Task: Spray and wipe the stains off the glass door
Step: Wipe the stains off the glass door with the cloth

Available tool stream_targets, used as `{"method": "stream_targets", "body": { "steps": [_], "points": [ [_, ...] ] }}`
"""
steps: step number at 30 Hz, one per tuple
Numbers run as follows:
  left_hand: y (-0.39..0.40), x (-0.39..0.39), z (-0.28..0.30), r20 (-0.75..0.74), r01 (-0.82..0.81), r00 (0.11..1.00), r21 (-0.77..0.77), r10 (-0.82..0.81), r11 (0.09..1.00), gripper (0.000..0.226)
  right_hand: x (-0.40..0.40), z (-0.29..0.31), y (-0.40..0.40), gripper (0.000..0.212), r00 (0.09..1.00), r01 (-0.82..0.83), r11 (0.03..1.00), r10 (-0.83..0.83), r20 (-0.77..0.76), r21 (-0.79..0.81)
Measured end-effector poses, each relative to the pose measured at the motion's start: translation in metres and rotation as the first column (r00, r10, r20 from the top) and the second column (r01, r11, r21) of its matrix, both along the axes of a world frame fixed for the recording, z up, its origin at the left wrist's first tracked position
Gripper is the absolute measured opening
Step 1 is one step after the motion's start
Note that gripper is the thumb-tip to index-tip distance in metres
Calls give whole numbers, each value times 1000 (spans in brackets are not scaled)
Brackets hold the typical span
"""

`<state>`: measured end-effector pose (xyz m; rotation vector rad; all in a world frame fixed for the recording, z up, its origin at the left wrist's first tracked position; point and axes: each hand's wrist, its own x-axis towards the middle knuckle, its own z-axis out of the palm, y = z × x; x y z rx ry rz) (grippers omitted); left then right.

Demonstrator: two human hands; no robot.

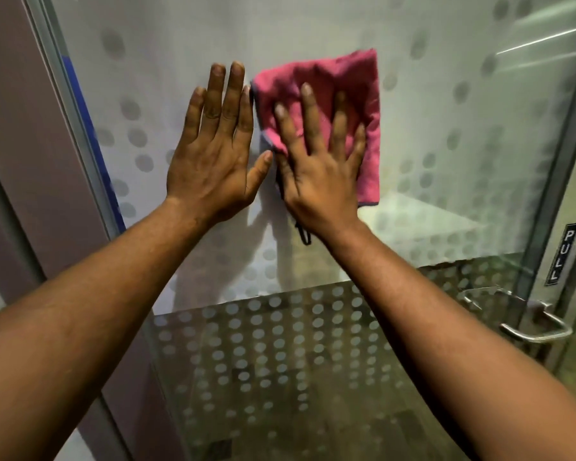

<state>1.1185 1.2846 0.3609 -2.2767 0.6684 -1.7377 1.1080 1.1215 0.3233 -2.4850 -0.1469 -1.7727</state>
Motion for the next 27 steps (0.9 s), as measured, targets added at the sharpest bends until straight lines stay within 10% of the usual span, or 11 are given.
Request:
{"method": "stream_targets", "body": {
  "steps": [6, 20, 27],
  "points": [
    [4, -1, -1, -7, -8, 1000, 36, 8, 999, 91, -5, -69, -37, 62, 989, -22, 999, 26, -145, 31],
    [5, 3, -1, 24, 12, 1000, 52, -14, 999, 94, 4, 58, -23, 58, 999, 52, 992, -52, -6, 114],
    [5, 4, -1, 13, 14, 1000, 55, -15, 998, 94, 7, 42, -60, 66, 999, 32, 912, -32, -8, 409]
  ]
}}
